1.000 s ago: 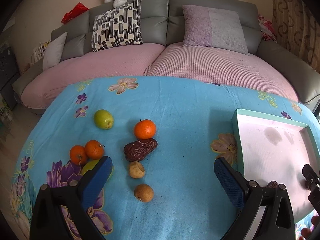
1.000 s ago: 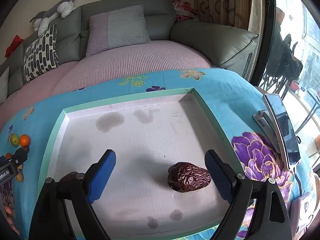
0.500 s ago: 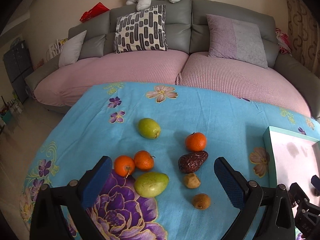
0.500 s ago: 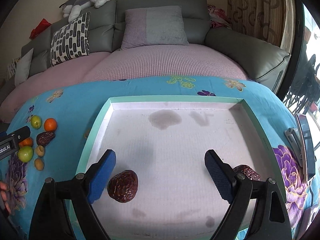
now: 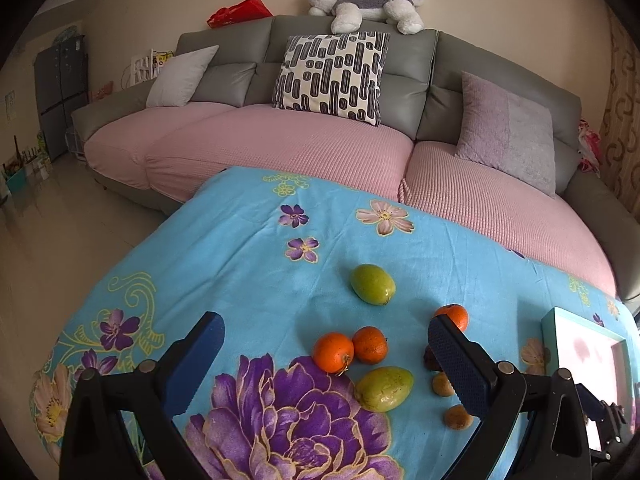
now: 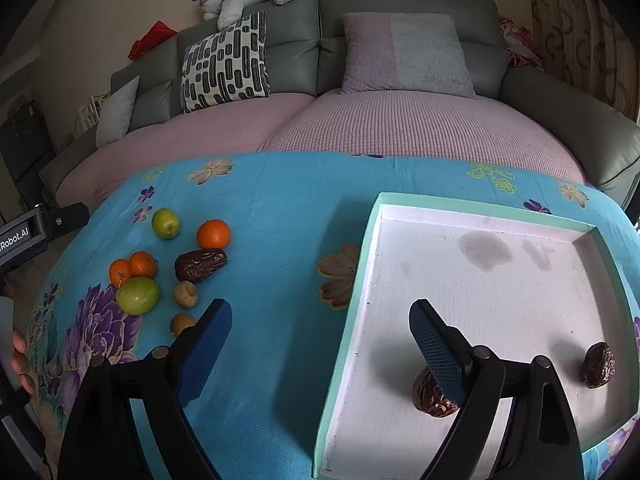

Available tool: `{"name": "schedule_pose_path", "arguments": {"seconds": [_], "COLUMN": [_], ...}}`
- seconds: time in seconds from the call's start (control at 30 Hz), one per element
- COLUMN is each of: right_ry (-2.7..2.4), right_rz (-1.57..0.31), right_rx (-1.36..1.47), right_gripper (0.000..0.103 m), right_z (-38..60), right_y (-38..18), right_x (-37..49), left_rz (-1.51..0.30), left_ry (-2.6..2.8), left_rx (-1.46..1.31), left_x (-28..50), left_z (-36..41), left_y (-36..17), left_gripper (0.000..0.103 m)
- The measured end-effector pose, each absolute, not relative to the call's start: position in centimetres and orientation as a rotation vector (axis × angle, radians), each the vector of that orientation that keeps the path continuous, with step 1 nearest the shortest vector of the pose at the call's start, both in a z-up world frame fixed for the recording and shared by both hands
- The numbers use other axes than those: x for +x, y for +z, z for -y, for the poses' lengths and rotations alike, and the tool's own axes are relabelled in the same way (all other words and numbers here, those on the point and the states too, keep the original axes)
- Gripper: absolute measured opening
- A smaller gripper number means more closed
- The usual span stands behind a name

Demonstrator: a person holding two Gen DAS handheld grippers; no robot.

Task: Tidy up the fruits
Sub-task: 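Move both open tools back over the remaining fruits, then grasp the small brown round fruit with the right tool while the left grasps a green pear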

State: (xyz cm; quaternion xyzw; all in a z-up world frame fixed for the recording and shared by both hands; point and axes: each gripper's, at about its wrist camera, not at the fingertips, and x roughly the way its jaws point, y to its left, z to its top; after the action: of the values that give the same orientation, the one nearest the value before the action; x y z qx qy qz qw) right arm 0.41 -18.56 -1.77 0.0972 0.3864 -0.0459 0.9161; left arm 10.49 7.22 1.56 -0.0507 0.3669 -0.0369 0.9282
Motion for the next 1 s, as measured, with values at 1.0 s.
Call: {"name": "schedule_pose_path", "arguments": {"seconds": [1.0], "right_ry": [0.107], "right_rz": [-0.94], "right_rx": [0.086], "right_gripper": [0.06], "right_z": [10.5], "right_y": [-6.4], "right_x": [4.5], "left_rz": [-1.063], "left_ry": [-0.242], "left_rx": [-0.242], "left_x": [12.6], "left_z": [-5.2], "left_y": [-5.8], "left_gripper": [0.076]}}
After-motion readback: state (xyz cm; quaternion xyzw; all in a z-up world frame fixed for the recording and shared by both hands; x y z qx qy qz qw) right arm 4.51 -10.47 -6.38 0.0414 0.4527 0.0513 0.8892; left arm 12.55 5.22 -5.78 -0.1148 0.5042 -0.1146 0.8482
